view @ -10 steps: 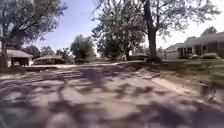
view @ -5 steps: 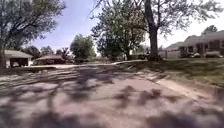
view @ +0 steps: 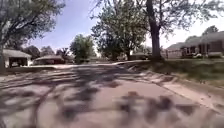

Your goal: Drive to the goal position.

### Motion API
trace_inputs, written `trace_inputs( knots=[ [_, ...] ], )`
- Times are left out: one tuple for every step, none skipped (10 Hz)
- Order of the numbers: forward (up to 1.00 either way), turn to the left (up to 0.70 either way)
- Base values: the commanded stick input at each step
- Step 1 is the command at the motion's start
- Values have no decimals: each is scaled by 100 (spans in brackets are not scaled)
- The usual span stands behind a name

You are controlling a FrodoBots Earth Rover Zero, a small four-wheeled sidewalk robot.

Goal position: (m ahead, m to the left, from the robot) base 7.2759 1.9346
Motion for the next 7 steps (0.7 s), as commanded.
trace_inputs(
  knots=[
    [70, 0],
    [70, 0],
    [70, 0],
    [70, 0],
    [70, 0],
    [70, 0],
    [70, 0]
  ],
)
